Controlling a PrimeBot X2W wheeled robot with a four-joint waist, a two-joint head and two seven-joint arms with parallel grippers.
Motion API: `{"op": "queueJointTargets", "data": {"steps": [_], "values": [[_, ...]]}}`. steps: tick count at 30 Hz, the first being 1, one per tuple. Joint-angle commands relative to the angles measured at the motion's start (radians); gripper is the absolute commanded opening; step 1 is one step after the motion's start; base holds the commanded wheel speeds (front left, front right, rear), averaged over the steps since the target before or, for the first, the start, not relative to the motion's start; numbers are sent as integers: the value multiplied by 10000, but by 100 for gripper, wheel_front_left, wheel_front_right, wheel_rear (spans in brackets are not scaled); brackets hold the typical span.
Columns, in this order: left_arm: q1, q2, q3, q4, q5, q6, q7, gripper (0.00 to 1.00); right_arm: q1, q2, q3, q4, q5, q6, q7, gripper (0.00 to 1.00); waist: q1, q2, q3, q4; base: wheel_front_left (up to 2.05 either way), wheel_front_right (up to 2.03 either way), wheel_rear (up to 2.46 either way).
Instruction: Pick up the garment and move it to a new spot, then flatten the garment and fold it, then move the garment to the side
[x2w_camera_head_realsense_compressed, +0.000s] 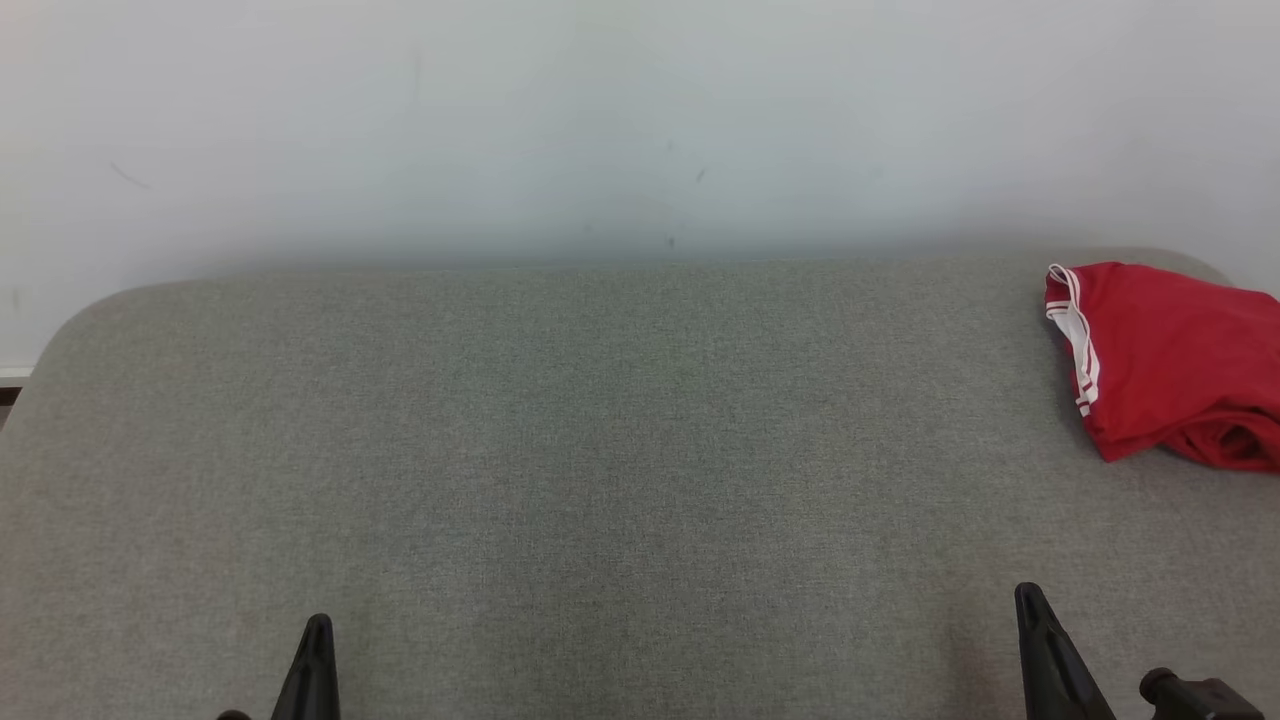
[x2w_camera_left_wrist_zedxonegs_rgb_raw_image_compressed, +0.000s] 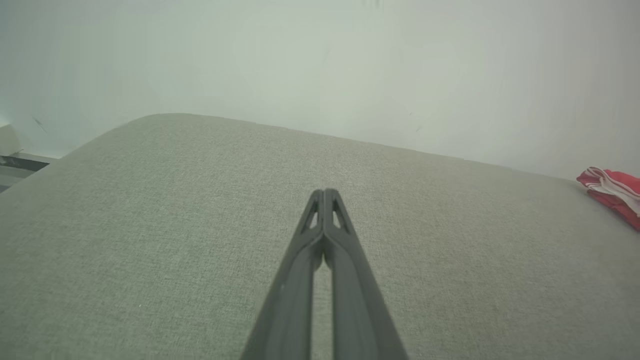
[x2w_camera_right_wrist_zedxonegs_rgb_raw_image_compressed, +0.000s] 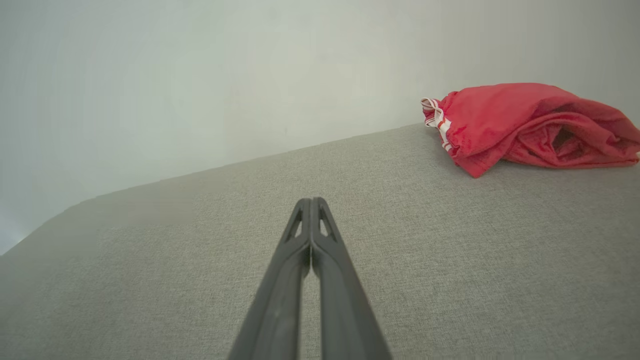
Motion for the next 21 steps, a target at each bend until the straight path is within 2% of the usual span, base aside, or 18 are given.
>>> {"op": "queueJointTargets", "data": {"steps": [1,21], "values": [[-165,26,49,-124,-357,-6,64,0,-228,-16,-60,-113,367,-3,60,0,0,0,1,0,0,0,0],[-594,38,239,60,-3825,-27,955,0,-745,25,-300,151,3725,-6,839,0,0,0,19,-3,0,0,0]]}}
